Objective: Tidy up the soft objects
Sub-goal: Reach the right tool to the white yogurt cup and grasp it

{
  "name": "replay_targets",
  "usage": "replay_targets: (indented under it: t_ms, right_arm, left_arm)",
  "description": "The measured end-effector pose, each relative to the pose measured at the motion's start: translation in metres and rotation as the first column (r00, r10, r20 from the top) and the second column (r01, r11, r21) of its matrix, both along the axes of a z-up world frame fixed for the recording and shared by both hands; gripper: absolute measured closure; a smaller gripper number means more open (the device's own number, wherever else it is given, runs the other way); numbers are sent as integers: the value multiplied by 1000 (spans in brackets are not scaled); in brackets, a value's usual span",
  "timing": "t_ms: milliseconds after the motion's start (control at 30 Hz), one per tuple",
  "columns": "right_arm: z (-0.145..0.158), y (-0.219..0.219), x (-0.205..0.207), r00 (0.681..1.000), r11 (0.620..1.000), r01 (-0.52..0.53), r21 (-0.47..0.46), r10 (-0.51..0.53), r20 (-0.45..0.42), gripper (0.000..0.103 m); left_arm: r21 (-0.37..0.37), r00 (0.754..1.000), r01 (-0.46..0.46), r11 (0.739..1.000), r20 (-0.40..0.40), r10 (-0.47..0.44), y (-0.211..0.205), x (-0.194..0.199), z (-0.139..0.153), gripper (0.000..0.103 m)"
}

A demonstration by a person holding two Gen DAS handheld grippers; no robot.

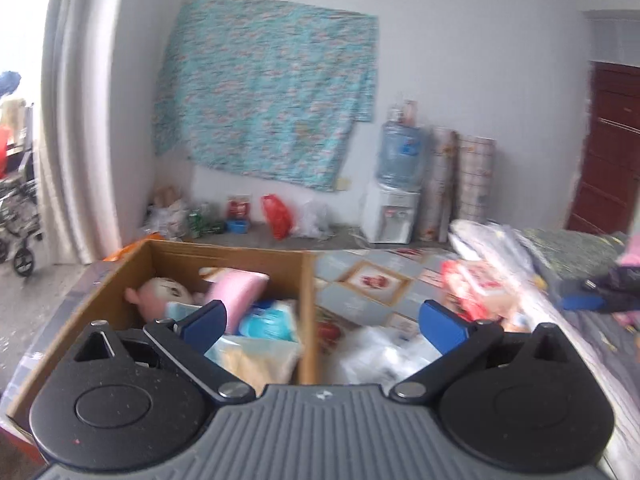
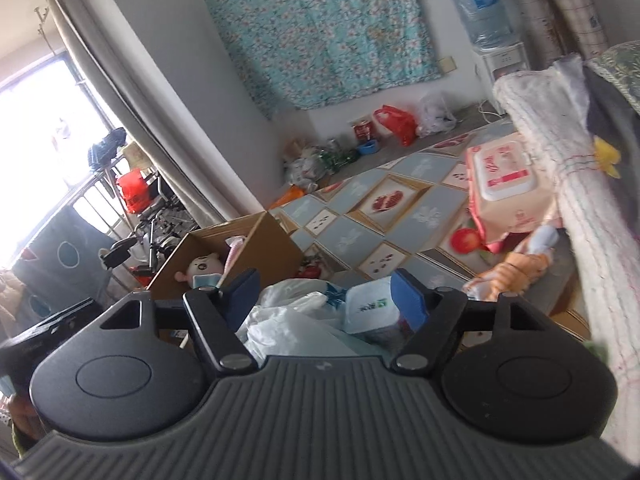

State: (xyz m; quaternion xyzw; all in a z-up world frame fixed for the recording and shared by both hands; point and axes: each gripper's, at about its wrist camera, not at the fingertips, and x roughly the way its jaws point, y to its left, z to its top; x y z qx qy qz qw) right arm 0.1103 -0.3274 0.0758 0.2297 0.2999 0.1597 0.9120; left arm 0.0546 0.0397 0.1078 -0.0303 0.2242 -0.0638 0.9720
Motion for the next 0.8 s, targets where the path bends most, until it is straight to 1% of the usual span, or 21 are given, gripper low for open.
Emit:
replay_targets:
  t_ms: [100,233,333,400,467,567,633,700,733,800]
  right_arm:
    - [-6,-7,-9,1000,1000,16,4,-16,-8,28]
    - [-15,-7,-9,999,1000,14,7,-14,-32,28]
    - [-23,-6,-4,998,1000,2,20,-1,-57,28]
    - [-28,-5,2,997,1000,-7,26,9,-75,28]
    - [-35,-3,13,994,999,-22,45,26,-102,28]
    - [-49,-3,36,987,996,-35,81,47,-154,28]
    - [-58,-2,54,981,995,-48,91,64,-182,30]
    - [-67,-1,71,975,994,-56,97,76,-210,32]
    - [-72,-2,80,971,993,-64,100,85,-223,36]
    - [-83,0,98,962,992,-77,104,101,-253,40]
  left_arm:
    - [-15,999,53,998,-3,-53,-24,-12,-10,0]
    - [-43,993,117,992,-13,-118,-51,-12,-30,0]
    - [-17,989,144,989,-23,-144,-73,-3,-44,0]
    - [18,985,171,985,-21,-171,-87,4,-51,0]
    - [54,977,210,976,-35,-208,-102,16,-56,0]
    - [93,958,284,954,-65,-279,-126,38,-67,1]
    - [121,955,289,950,-101,-278,-141,55,-75,2]
    - [128,952,296,947,-127,-280,-151,70,-84,5]
    - [129,948,305,944,-141,-287,-158,79,-88,7]
    - [123,942,313,942,-164,-292,-166,95,-96,14]
